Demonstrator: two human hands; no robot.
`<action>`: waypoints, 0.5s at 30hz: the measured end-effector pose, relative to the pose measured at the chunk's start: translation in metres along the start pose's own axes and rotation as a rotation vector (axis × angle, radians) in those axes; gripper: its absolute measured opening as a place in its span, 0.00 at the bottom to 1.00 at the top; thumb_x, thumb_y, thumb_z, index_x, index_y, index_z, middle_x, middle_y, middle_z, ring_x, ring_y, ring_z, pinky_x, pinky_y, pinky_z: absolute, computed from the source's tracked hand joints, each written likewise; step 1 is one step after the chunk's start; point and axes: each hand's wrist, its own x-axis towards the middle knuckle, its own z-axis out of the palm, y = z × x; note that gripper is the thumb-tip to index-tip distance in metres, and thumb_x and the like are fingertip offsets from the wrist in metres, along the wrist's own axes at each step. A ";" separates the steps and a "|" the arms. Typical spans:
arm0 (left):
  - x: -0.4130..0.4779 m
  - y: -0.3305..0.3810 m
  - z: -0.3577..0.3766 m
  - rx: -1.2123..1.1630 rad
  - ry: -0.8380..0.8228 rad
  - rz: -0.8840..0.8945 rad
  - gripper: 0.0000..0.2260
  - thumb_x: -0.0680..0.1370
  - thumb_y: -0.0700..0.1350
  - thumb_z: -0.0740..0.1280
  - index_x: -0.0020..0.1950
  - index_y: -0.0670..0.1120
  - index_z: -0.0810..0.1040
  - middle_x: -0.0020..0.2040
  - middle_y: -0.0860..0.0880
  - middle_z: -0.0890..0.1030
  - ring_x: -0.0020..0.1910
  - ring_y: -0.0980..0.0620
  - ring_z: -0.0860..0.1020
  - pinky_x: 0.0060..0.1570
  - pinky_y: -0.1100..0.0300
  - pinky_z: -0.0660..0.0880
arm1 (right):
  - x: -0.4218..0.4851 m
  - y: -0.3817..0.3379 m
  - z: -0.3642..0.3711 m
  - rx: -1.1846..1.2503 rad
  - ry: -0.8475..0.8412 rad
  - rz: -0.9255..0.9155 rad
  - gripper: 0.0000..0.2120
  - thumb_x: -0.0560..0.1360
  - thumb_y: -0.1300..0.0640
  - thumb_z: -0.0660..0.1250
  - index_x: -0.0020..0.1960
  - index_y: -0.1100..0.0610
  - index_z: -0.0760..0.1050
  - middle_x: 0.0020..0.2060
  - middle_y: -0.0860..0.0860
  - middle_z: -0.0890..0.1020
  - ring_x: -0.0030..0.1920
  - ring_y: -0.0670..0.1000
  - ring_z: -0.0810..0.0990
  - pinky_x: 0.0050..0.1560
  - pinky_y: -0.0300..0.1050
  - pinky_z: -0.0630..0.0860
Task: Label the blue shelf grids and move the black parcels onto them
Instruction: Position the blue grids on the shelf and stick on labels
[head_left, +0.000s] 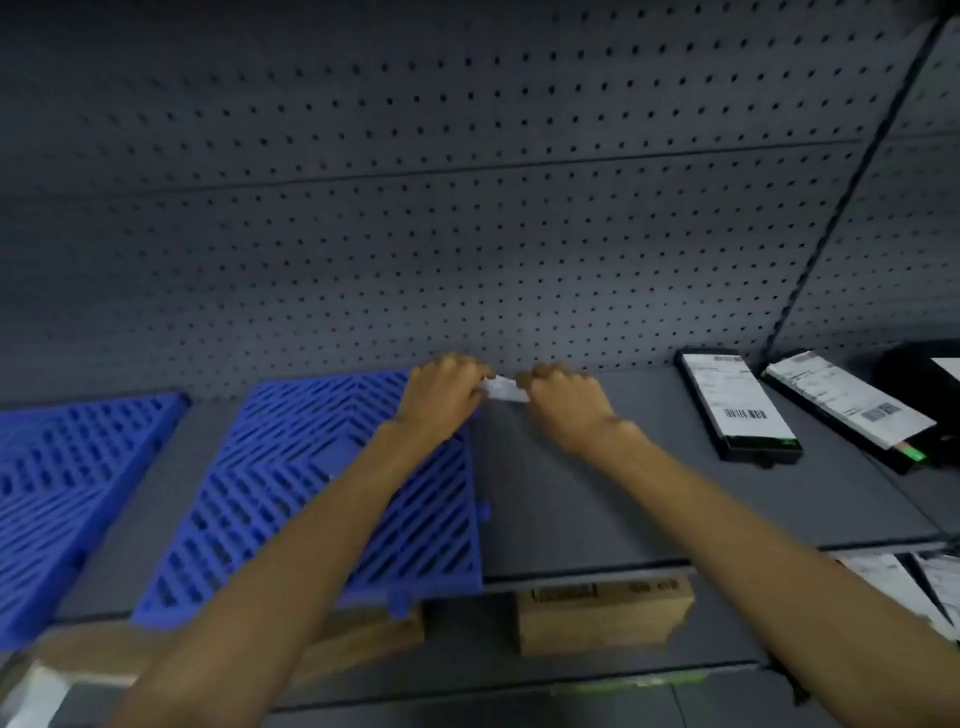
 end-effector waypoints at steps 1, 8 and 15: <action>0.005 -0.002 0.003 0.016 -0.037 0.020 0.14 0.79 0.47 0.66 0.64 0.52 0.79 0.58 0.47 0.82 0.57 0.46 0.79 0.51 0.50 0.77 | 0.004 -0.002 0.004 -0.030 -0.030 0.015 0.18 0.78 0.63 0.60 0.67 0.58 0.71 0.59 0.55 0.77 0.59 0.57 0.77 0.52 0.51 0.76; 0.029 -0.016 0.030 0.075 -0.056 0.139 0.16 0.77 0.50 0.69 0.64 0.52 0.79 0.55 0.46 0.83 0.55 0.45 0.79 0.57 0.50 0.72 | 0.025 0.008 0.024 0.002 0.023 0.067 0.15 0.76 0.56 0.63 0.61 0.55 0.78 0.54 0.54 0.82 0.56 0.56 0.79 0.49 0.49 0.76; 0.032 -0.021 0.042 0.016 -0.020 0.154 0.08 0.78 0.48 0.68 0.53 0.52 0.85 0.46 0.48 0.85 0.46 0.48 0.81 0.54 0.55 0.76 | 0.029 0.009 0.027 -0.055 0.050 0.068 0.08 0.74 0.57 0.65 0.46 0.59 0.81 0.43 0.57 0.83 0.44 0.59 0.81 0.37 0.45 0.66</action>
